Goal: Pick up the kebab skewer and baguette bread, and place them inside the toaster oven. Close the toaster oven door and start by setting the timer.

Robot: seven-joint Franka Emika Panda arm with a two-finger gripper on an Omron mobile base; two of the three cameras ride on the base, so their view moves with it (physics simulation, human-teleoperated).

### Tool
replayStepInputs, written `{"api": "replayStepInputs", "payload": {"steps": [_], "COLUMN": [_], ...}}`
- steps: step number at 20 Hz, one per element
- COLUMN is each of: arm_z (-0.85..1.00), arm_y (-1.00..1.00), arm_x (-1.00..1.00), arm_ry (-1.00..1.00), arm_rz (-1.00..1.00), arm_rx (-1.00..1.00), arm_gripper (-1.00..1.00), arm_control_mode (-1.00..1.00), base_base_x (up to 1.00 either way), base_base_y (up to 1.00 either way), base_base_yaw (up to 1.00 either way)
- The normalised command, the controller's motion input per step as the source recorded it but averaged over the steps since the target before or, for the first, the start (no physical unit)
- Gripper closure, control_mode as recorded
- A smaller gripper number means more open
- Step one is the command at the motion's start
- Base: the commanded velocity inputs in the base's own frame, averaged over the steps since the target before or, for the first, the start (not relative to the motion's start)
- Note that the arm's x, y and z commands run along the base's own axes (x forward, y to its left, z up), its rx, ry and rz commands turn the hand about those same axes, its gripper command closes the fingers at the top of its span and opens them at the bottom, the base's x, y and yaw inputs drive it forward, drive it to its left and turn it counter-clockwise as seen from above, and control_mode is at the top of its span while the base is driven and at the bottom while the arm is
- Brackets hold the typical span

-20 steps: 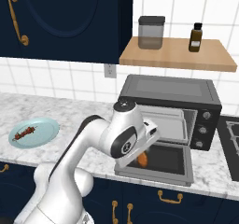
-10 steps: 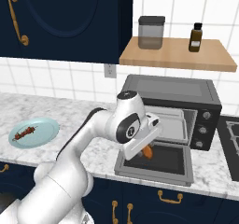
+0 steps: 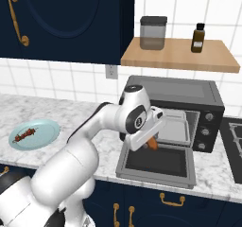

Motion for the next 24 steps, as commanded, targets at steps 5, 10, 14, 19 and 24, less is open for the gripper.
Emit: {"api": "replayStepInputs", "payload": {"steps": [5, 10, 14, 19, 24], "arm_z": [0.0, -0.04, -0.07, -0.2, -0.2], "arm_y": [0.0, -0.01, 0.0, 0.0, 0.0], "arm_x": [0.32, 0.2, 0.18, 0.06, 0.11], "arm_ry": [0.0, 0.0, -0.01, -0.04, -0.02], "arm_rz": [0.0, 0.0, 0.0, 0.0, 0.0], "arm_rx": [0.0, 0.05, 0.09, 0.04, 0.0], "arm_gripper": [1.0, 1.0, 1.0, 1.0, 1.0], "arm_control_mode": [-1.0, -1.0, -1.0, -1.0, -1.0], "base_base_x": [0.0, 0.0, 0.0, 0.0, 0.0], "base_base_y": [0.0, 0.0, 0.0, 0.0, 0.0], "base_base_yaw": [0.0, 0.0, 0.0, 0.0, 0.0]}}
